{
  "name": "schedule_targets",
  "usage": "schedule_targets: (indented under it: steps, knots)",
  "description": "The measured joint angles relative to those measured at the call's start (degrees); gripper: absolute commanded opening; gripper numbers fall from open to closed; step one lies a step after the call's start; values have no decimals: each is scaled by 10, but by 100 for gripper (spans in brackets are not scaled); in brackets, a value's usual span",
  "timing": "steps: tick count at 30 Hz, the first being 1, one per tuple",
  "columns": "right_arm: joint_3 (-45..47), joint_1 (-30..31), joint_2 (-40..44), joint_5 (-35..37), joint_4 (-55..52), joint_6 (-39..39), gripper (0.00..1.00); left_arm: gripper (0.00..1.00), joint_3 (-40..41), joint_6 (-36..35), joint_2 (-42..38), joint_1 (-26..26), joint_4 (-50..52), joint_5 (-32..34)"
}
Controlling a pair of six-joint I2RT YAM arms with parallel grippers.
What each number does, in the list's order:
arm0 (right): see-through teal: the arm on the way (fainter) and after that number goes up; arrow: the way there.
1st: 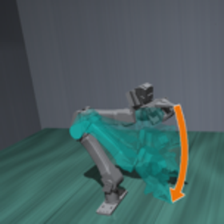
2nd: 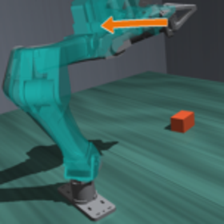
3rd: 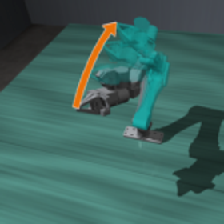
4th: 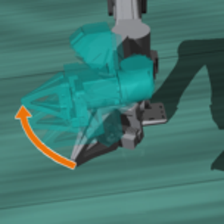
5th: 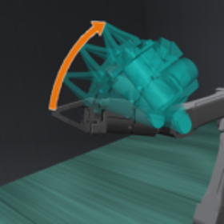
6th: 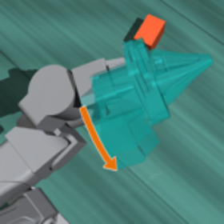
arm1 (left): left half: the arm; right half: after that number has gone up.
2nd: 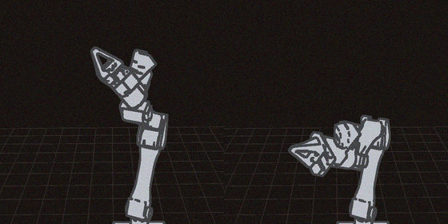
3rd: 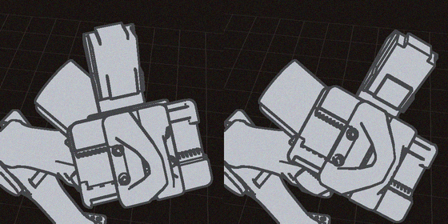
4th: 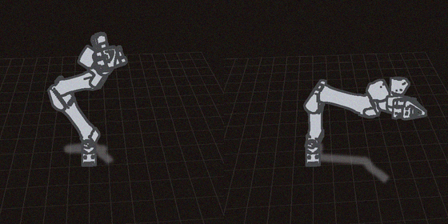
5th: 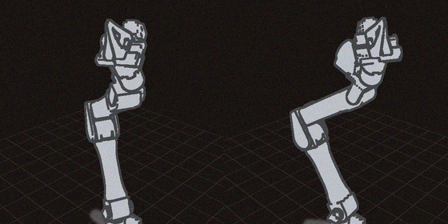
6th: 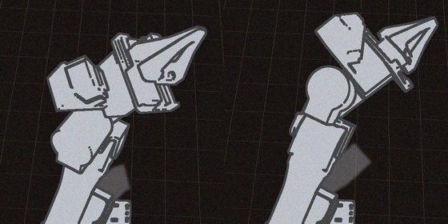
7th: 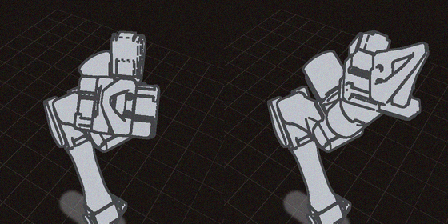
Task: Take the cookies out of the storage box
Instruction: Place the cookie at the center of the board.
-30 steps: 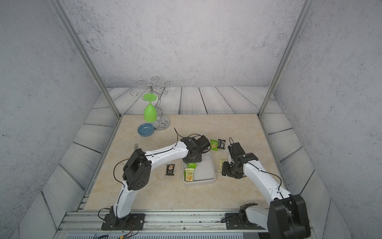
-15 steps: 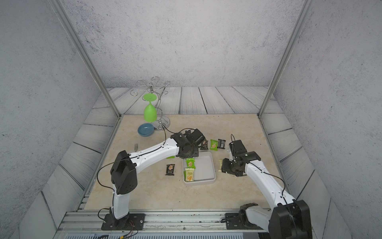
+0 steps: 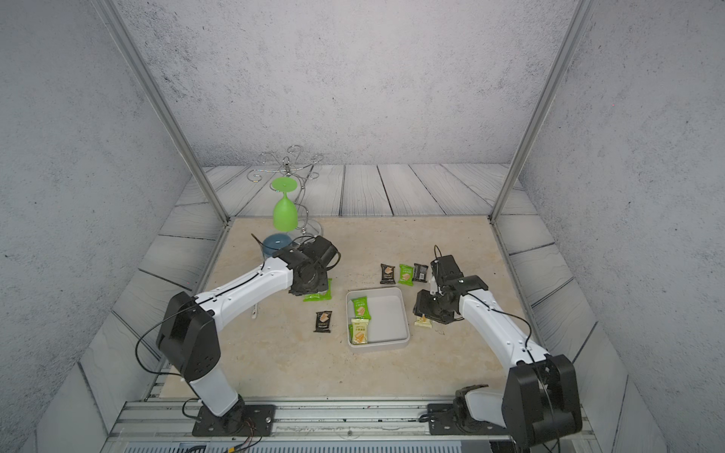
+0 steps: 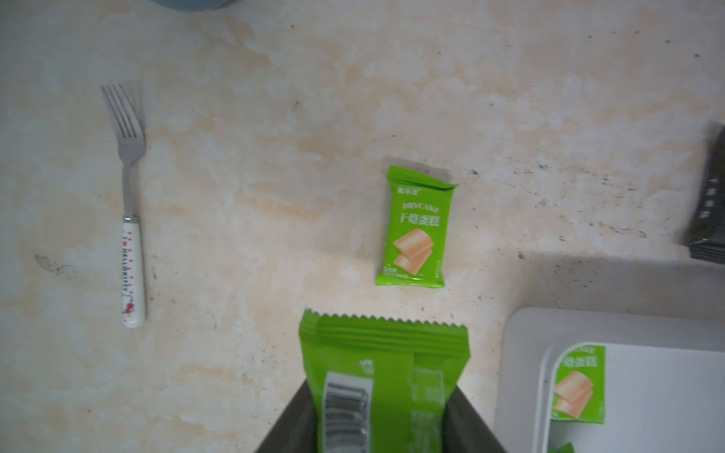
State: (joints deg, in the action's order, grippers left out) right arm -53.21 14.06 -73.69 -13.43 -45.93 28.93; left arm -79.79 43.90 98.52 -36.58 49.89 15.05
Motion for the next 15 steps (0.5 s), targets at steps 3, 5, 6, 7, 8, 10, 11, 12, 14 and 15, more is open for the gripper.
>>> schedule_targets:
  steps: [3,5,6,7,8,10,11,12,14,15]
  knots:
    - [-7,0,-13,0,2,0,56,47,29,-26,-6,33,-23,-6]
    - [-10,0,-21,1,3,0,56,48,47,-42,-5,55,-38,-15]
    - [-10,0,-24,1,3,0,56,48,54,-50,-5,65,-44,-20]
    - [-11,0,-27,1,3,0,56,48,59,-57,-3,76,-50,-25]
    - [-11,0,-31,2,3,0,56,47,60,-65,2,88,-56,-30]
    - [-12,0,-37,3,3,0,56,48,61,-78,17,105,-70,-37]
    - [-12,0,-40,3,2,1,56,48,61,-84,26,113,-79,-41]
    - [-12,0,-42,4,1,0,56,48,61,-89,36,119,-87,-44]
    - [-13,0,-46,7,-3,0,56,48,61,-99,57,130,-102,-52]
    - [-15,0,-48,10,-6,0,56,48,61,-102,67,133,-109,-55]
